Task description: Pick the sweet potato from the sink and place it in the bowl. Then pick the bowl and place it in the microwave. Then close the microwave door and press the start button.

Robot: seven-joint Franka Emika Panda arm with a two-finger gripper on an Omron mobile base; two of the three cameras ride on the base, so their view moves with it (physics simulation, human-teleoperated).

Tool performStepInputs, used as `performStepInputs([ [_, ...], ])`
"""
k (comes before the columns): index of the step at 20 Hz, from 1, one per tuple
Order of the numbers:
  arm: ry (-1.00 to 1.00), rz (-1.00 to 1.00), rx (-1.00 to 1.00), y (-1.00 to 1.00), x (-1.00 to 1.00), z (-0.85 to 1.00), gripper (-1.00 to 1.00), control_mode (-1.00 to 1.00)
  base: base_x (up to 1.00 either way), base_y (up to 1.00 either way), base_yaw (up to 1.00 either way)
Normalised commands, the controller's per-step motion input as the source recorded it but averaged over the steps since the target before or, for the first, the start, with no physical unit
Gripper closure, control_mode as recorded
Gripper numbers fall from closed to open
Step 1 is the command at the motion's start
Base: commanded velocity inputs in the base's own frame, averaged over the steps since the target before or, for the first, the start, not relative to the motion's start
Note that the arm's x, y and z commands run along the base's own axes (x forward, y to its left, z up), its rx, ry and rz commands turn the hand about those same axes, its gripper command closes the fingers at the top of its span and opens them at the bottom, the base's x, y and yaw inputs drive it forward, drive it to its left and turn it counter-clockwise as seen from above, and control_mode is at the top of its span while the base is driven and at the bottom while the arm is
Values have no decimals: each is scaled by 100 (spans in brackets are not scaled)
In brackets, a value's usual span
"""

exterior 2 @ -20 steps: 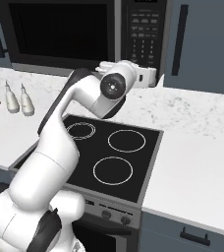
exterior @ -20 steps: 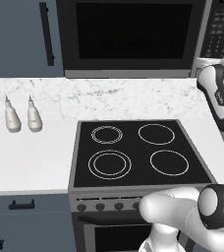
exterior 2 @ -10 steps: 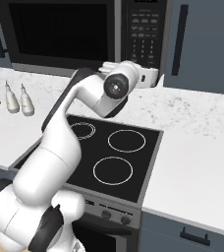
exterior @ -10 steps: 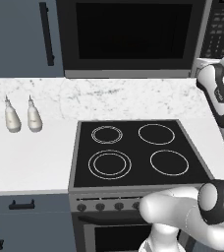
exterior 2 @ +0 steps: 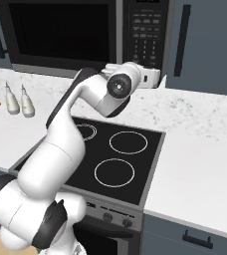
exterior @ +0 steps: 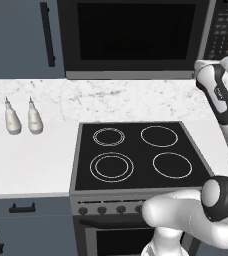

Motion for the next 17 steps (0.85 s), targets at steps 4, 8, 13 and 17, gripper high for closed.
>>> performStepInputs([
  [4, 5, 0, -10, 0, 18, -70, 100, -100, 0, 0, 0],
  [8, 3, 0, -5, 0, 19, -46, 100, -100, 0, 0, 0],
  [13, -14, 0, -3, 9, -2, 26, 100, -100, 0, 0, 0],
  [17, -28, 0, -4, 2, -11, 70, 100, -100, 0, 0, 0],
])
